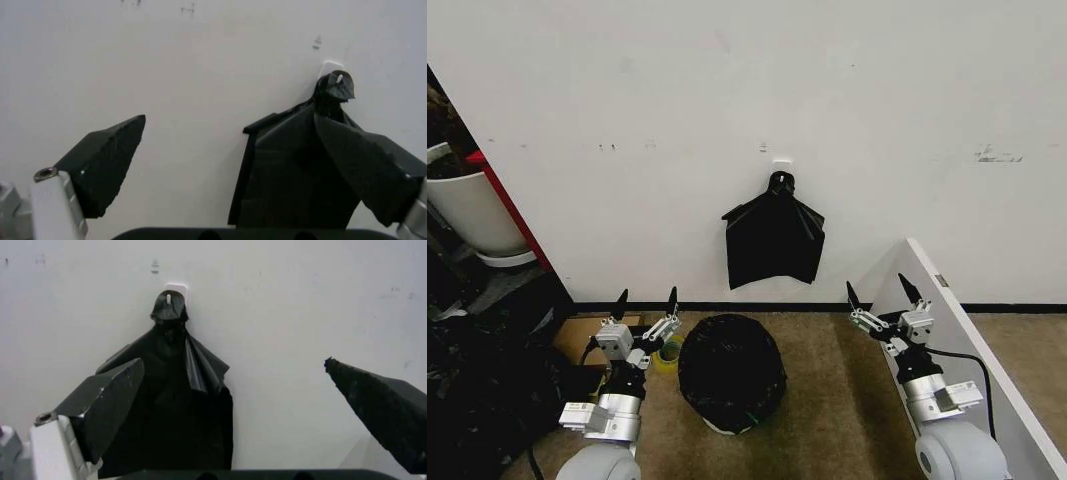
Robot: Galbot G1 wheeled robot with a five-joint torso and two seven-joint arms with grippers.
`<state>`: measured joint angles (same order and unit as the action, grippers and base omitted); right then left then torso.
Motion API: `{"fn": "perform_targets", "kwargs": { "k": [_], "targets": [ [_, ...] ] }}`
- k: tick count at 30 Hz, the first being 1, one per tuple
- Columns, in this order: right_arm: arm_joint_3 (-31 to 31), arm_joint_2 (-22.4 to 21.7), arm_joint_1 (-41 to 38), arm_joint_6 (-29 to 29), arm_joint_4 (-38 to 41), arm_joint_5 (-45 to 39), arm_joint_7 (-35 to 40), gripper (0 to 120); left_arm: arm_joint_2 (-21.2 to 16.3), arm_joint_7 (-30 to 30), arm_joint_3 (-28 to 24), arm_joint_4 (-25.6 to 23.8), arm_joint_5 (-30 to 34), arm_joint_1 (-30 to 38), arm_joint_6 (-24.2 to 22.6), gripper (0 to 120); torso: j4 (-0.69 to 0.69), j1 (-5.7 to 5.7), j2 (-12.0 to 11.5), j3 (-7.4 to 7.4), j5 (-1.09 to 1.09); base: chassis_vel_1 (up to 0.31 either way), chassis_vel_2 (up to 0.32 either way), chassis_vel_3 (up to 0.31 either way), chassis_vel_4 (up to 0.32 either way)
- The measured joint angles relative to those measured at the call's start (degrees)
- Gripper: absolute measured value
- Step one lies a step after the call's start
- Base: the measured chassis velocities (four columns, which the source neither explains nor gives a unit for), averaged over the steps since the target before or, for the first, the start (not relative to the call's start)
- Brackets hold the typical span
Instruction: Place the garbage bag over the trash bin.
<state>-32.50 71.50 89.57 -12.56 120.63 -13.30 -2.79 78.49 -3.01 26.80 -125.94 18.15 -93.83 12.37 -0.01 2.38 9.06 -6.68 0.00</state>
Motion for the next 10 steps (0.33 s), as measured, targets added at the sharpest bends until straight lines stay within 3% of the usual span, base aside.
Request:
{"fn": "perform_targets", "kwargs": {
  "k": [10],
  "targets": [
    [0.8,-0.2,-0.3,-0.3,0.2,0.2,0.0,100,0.3,0.2,0.1,-0.3,-0.6,-0.7,0.0,100,0.0,0.0,0.0,0.0,0.0,0.0,0.0,0.0,0.0]
  ]
}}
